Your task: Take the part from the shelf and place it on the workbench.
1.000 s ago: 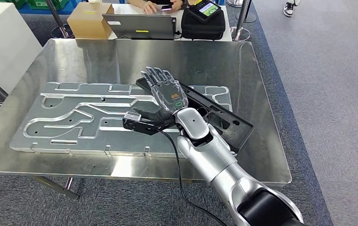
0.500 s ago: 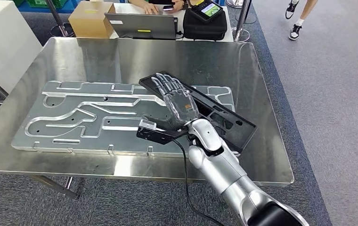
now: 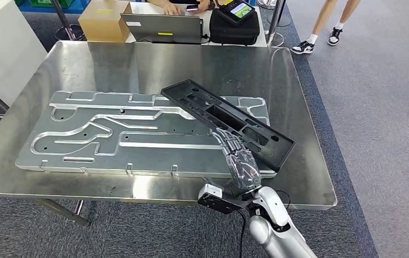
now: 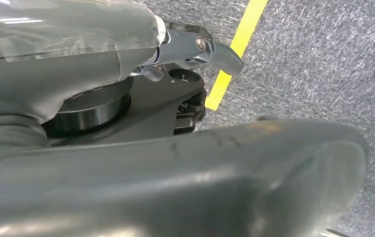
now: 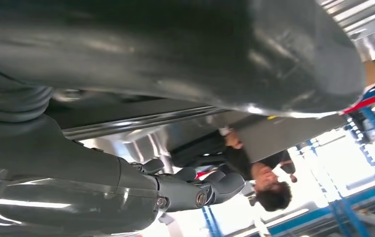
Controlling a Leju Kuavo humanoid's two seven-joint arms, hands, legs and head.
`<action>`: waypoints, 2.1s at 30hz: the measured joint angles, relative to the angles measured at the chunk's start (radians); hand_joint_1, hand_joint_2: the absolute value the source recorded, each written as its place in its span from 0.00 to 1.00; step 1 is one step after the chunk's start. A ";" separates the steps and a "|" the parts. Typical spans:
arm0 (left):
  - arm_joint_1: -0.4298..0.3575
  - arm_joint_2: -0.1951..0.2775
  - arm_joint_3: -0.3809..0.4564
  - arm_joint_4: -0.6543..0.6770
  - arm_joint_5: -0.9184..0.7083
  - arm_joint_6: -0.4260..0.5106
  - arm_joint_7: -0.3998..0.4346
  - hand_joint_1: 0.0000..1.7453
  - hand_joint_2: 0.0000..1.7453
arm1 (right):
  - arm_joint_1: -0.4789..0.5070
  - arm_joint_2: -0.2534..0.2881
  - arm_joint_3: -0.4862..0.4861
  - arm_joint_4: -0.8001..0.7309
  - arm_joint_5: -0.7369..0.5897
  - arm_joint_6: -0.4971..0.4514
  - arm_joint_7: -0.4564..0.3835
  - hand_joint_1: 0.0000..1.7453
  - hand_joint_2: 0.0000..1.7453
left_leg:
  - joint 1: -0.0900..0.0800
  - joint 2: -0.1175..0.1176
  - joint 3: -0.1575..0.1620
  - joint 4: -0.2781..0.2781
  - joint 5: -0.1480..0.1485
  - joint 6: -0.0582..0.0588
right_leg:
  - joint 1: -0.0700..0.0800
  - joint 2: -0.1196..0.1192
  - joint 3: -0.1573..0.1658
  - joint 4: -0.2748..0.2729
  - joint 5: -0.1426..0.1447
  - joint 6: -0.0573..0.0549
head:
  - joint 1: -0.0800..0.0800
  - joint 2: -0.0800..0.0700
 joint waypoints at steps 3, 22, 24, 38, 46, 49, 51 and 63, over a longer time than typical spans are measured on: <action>0.000 0.000 0.002 0.000 0.000 -0.004 0.000 0.00 0.00 | 0.068 -0.021 -0.029 -0.053 -0.004 -0.012 -0.001 0.00 0.00 | -0.003 -0.002 -0.006 0.009 -0.001 -0.012 | 0.002 -0.003 0.065 -0.119 0.026 -0.015 | 0.000 0.000; -0.003 0.000 0.015 0.000 -0.019 -0.012 0.014 0.00 0.00 | 0.403 -0.090 -0.189 -0.318 -0.110 0.002 -0.016 0.00 0.00 | -0.002 0.014 0.087 -0.026 -0.056 0.006 | -0.002 -0.009 -0.038 -0.068 0.031 0.003 | 0.000 0.000; -0.002 -0.001 0.016 0.000 -0.020 -0.013 0.014 0.00 0.00 | 0.408 -0.093 -0.197 -0.319 -0.111 0.002 -0.016 0.00 0.00 | -0.006 0.016 0.060 -0.024 -0.037 0.013 | -0.003 -0.009 -0.072 0.061 -0.063 0.009 | 0.000 0.000; -0.005 -0.004 0.016 0.000 -0.031 -0.019 0.014 0.00 0.00 | 0.450 -0.112 -0.239 -0.334 -0.141 -0.012 -0.028 0.00 0.00 | -0.008 0.013 -0.074 0.134 -0.101 -0.040 | 0.001 -0.018 0.123 -0.193 0.031 -0.052 | -0.001 0.000; -0.005 0.003 0.016 0.000 -0.031 -0.009 0.016 0.00 0.00 | 0.452 -0.112 -0.239 -0.309 -0.188 -0.016 -0.050 0.00 0.00 | 0.011 0.011 0.104 0.030 -0.090 -0.061 | -0.006 -0.022 0.027 -0.155 0.088 -0.020 | -0.001 0.000; -0.003 0.004 0.016 0.000 -0.033 -0.003 0.011 0.00 0.00 | 0.457 -0.112 -0.238 -0.298 -0.257 -0.019 -0.082 0.00 0.00 | 0.006 0.010 0.112 -0.012 -0.094 -0.033 | -0.006 -0.023 0.016 -0.151 0.108 0.001 | 0.000 0.000; -0.002 0.004 0.016 0.000 -0.038 0.007 0.003 0.00 0.00 | 0.465 -0.112 -0.235 -0.292 -0.301 -0.021 -0.100 0.00 0.00 | 0.005 0.013 0.096 -0.014 -0.077 -0.010 | -0.010 -0.020 0.002 -0.127 0.076 0.010 | 0.000 0.000; 0.000 0.011 0.016 0.000 -0.054 0.066 0.012 0.00 0.00 | 0.453 -0.088 -0.228 -0.265 -0.555 0.063 -0.141 0.00 0.00 | -0.017 0.019 -0.026 -0.001 0.032 -0.006 | 0.017 -0.012 0.184 -0.190 -0.024 -0.031 | 0.000 0.000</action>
